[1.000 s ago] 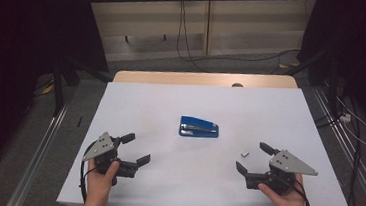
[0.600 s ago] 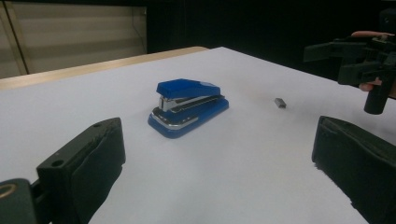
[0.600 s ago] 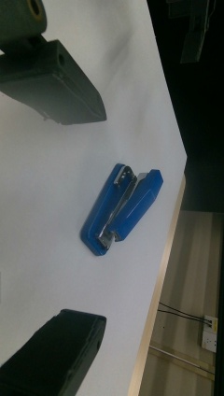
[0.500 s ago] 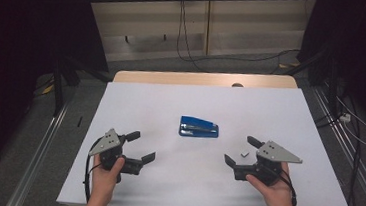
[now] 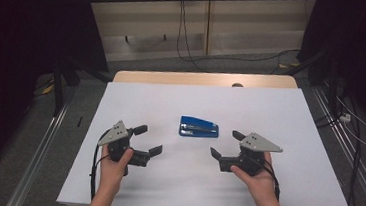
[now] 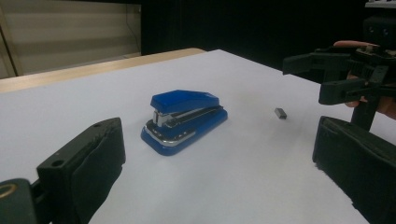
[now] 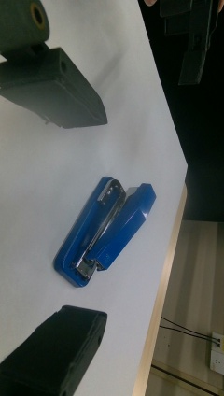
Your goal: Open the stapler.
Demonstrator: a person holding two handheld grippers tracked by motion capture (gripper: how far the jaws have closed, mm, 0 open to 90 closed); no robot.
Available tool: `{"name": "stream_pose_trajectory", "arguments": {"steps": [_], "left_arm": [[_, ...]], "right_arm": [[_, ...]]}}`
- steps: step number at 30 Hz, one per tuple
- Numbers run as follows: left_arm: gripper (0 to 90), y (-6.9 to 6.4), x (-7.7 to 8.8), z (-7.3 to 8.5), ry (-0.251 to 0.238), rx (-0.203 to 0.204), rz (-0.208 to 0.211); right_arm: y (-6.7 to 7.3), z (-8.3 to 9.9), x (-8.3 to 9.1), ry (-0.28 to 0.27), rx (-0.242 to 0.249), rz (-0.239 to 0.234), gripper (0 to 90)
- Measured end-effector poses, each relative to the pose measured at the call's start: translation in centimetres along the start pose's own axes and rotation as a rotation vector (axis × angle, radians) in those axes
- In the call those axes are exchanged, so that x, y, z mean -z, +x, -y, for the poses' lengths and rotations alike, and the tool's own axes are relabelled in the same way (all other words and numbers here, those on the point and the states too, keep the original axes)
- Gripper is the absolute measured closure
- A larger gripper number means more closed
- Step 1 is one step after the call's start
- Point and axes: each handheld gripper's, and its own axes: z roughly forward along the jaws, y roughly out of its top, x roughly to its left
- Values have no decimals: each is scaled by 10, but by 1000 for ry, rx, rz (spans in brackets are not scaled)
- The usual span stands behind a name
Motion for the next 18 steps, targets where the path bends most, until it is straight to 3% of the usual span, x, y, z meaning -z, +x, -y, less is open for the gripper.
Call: {"name": "stream_pose_trajectory", "arguments": {"steps": [18], "left_arm": [[24,3,-21,-9,22,0,9]], "right_arm": [[-3,-15,-23,2,8,-1,105]]}}
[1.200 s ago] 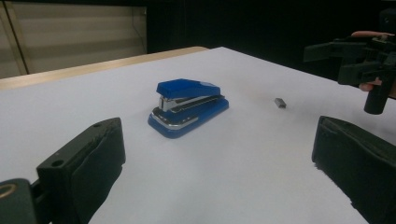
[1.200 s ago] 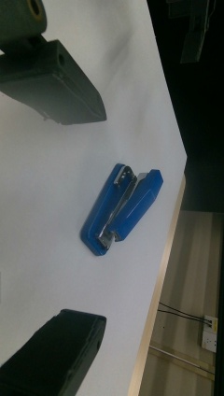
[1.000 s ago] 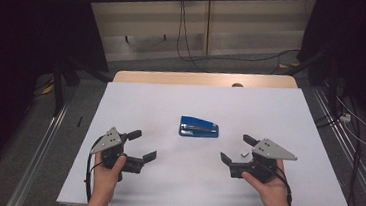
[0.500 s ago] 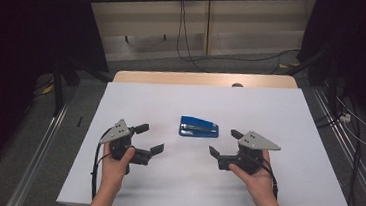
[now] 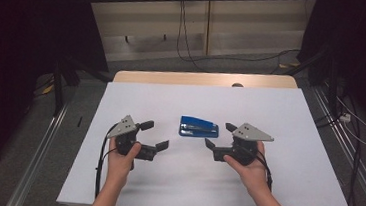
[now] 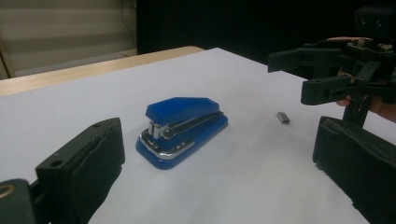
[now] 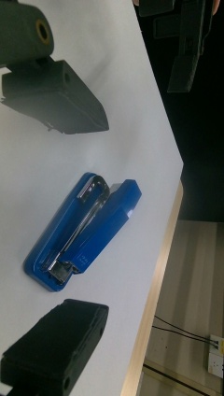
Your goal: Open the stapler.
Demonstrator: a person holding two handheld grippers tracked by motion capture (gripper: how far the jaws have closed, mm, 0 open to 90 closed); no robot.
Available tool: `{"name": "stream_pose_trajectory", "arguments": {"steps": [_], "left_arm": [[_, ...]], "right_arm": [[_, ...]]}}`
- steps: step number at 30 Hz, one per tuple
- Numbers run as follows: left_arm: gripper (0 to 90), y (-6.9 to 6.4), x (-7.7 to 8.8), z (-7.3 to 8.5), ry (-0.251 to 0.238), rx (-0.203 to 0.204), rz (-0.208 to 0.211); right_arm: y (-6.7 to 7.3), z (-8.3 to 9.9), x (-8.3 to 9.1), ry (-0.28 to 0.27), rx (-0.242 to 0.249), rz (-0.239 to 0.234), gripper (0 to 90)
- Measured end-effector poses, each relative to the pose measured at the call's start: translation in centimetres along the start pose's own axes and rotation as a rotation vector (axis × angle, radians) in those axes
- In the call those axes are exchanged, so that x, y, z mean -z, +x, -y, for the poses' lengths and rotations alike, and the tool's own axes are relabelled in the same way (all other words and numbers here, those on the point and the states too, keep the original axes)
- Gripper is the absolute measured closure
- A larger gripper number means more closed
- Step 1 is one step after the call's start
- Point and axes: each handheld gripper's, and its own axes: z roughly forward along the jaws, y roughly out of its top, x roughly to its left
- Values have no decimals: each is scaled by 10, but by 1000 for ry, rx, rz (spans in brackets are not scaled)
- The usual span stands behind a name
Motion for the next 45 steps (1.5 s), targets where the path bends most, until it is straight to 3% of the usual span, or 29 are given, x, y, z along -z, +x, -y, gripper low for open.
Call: {"name": "stream_pose_trajectory", "arguments": {"steps": [14,18,24,30,35,41,45], "left_arm": [[24,4,-21,-10,-19,4,15],[25,7,-28,-11,6,-6,11],[27,11,-36,-14,1,9,21],[29,19,-40,-12,1,33,-7],[29,20,-44,-15,16,20,-7],[30,24,-53,-19,15,22,-8],[32,30,-60,-20,24,25,-21]], "right_arm": [[-5,-5,-10,4,-11,-5,182],[-6,-6,-14,5,-15,-4,212],[-6,-7,-19,10,-20,-18,276],[-6,-5,-25,32,-10,-28,369],[-6,-6,-30,42,-10,-35,450],[-9,-9,-38,59,-7,-48,663],[-8,-11,-42,65,-7,-57,733]]}}
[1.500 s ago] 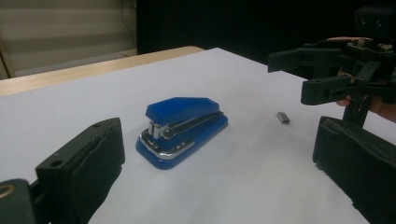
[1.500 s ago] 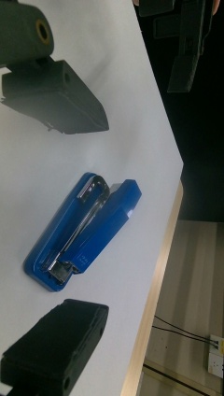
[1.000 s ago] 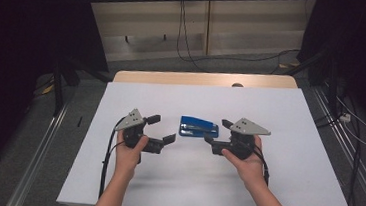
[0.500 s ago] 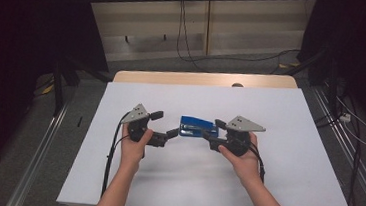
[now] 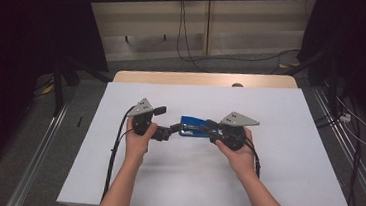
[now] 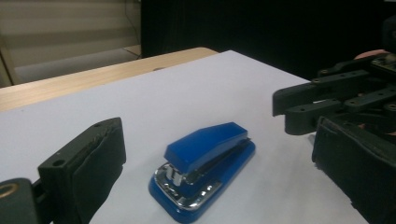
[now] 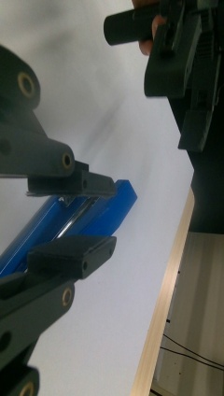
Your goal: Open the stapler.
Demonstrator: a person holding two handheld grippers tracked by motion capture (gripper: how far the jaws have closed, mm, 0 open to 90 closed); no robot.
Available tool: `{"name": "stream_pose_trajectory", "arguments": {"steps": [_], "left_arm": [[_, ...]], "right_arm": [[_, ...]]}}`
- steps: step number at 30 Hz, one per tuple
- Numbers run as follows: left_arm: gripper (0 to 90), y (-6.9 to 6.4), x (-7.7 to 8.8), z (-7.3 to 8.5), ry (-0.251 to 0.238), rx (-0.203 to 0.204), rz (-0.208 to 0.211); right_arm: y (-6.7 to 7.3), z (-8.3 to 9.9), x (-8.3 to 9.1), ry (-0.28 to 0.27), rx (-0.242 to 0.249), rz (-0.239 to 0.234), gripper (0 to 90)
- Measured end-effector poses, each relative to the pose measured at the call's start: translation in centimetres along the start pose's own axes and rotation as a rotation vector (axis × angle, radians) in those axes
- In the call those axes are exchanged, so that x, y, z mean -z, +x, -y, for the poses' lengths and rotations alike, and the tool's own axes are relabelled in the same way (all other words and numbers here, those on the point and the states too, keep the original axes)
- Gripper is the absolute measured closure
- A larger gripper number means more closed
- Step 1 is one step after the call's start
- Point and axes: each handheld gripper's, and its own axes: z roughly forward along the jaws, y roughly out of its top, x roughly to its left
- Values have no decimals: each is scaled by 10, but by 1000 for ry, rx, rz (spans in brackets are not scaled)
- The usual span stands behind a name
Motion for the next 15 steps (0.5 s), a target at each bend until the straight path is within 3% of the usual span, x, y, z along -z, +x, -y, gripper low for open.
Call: {"name": "stream_pose_trajectory", "arguments": {"steps": [8,15], "left_arm": [[32,7,-6,-1,-7,17,1],[31,11,-4,0,20,17,-11]], "right_arm": [[3,2,-9,48,22,-21,890],[6,2,-25,101,50,-27,900]]}}
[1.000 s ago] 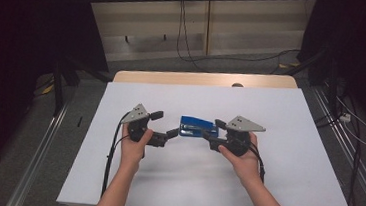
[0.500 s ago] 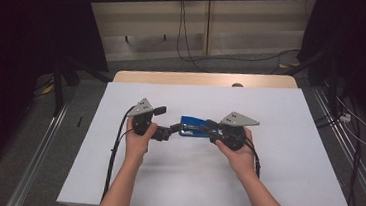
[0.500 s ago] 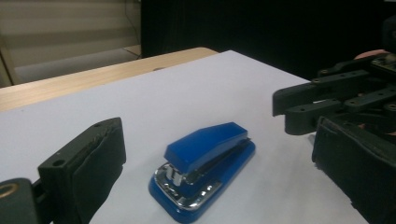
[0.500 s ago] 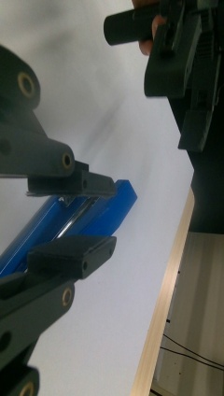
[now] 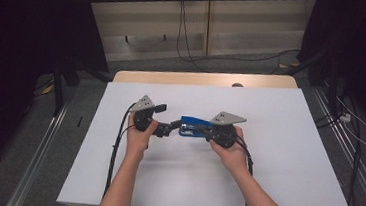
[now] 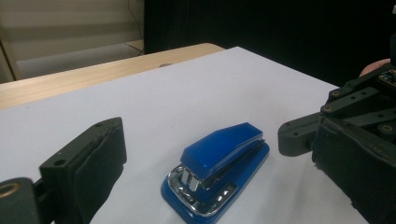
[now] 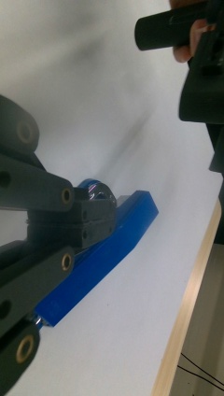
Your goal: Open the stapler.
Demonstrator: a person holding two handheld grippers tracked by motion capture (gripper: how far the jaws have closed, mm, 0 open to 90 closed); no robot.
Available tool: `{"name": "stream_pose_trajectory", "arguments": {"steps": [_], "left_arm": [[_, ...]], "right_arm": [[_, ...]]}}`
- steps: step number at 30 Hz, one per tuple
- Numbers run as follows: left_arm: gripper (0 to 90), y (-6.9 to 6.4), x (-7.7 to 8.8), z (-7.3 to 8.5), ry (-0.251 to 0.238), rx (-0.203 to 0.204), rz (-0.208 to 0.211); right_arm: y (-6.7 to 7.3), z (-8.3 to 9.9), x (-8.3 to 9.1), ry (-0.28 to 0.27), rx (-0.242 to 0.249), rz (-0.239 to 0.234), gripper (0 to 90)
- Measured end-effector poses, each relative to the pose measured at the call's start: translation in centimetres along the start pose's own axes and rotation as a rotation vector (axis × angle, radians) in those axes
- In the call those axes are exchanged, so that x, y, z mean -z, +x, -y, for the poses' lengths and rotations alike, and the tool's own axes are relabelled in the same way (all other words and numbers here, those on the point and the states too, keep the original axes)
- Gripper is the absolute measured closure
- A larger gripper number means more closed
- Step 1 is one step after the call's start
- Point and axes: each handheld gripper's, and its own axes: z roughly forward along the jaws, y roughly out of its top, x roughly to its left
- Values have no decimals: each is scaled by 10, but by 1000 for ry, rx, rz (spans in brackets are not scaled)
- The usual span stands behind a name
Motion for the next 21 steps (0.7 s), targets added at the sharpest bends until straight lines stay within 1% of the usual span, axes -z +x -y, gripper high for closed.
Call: {"name": "stream_pose_trajectory", "arguments": {"steps": [1,3,4,8,10,12,15,16,18,19,21], "left_arm": [[31,0,0,0,3,-2,0],[31,1,1,0,6,-6,-5],[31,1,1,0,9,-3,-7],[32,1,0,1,29,-1,-16],[33,2,-1,2,36,-2,-19],[34,2,-1,2,38,3,-24],[37,3,-1,3,51,-8,-37],[40,3,-1,3,55,-7,-38],[42,3,-2,3,57,-3,-45],[44,4,-2,4,62,-6,-38],[46,4,-2,5,78,-6,-44]], "right_arm": [[1,-1,-5,11,3,-2,900],[1,-1,-7,18,4,-2,900],[2,-2,-12,32,11,-1,900],[3,-2,-18,51,26,6,900],[3,-1,-22,55,23,4,900],[3,0,-26,66,32,6,900],[4,1,-32,81,46,12,900],[4,1,-35,94,57,19,900],[4,2,-37,94,58,18,900],[4,2,-39,99,54,16,900],[4,3,-42,108,60,19,900]]}}
